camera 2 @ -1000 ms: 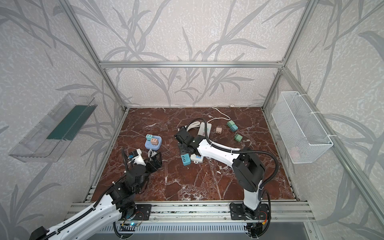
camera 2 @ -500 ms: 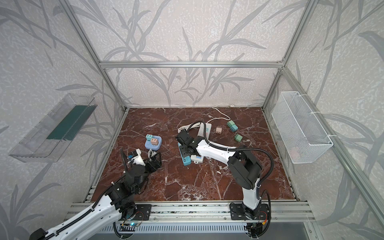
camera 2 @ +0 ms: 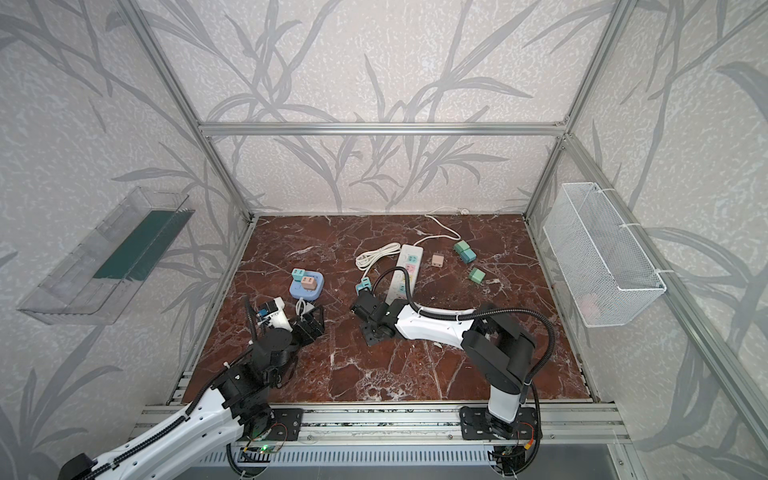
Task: Insert the plug
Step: 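Move the right gripper to the loose adapters while left gripper moves over white strip, then grasp a pink adapter with the right gripper while left gripper hovers over white strip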
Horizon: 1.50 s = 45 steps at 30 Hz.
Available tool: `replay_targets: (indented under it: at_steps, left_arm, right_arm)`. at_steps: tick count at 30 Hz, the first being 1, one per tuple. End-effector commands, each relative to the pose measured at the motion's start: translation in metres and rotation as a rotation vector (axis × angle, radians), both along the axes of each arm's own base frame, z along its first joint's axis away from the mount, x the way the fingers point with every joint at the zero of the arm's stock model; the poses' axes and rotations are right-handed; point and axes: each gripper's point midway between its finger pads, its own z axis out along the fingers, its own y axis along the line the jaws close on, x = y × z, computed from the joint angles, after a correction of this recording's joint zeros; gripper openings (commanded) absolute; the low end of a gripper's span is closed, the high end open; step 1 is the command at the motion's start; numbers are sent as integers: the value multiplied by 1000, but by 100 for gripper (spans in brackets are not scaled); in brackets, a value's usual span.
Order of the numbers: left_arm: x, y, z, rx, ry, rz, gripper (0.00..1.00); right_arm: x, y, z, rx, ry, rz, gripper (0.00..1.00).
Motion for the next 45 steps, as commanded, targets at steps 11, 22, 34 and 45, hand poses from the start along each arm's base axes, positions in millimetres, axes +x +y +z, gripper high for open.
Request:
replay_targets:
  at_steps: [11,22,34,45]
  left_arm:
    - [5,7,24,-9,-44,49,92]
    - [12,3,27,19,-39,46,92]
    - [62,-82,44,129,-34,-217,96]
    - [84,-148,-34,464,346,-444,99]
  right_arm:
    - [83,65,-4,78,-154,-3,37]
    - [65,37,90,119,-176,14,61]
    - [194,-116,73,-125,-203,-442,99]
    - [255,-191,33,-55,-70,-556,99]
